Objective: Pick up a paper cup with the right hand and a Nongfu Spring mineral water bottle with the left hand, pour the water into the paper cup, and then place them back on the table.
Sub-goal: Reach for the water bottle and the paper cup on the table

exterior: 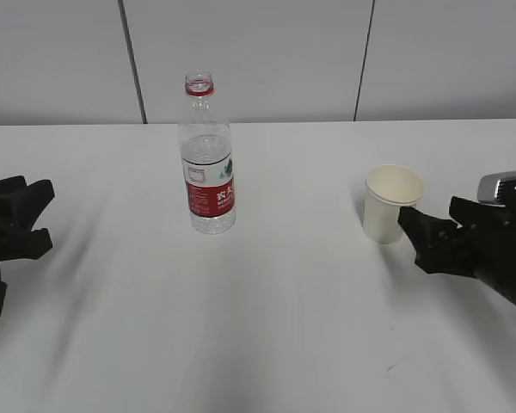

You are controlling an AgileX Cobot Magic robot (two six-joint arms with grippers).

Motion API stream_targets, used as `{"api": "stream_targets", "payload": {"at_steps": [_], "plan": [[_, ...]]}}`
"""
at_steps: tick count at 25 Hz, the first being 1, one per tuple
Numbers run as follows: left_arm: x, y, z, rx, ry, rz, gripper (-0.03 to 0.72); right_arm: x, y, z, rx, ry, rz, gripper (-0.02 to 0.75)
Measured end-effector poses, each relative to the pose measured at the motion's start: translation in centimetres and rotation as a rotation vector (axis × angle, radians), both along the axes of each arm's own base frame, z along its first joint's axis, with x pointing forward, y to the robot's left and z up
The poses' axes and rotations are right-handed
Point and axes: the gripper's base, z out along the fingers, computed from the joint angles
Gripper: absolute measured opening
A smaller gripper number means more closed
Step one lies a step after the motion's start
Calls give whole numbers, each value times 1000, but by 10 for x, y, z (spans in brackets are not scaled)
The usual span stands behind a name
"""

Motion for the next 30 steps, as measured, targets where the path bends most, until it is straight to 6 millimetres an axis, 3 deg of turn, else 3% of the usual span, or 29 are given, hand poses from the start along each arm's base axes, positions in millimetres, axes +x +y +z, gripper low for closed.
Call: {"api": "stream_targets", "payload": {"at_steps": [18, 30], "plan": [[0, 0, 0, 0, 0, 0, 240, 2, -1, -22, 1, 75, -19, 592], [0, 0, 0, 0, 0, 0, 240, 28, 1, -39, 1, 75, -19, 658]]}}
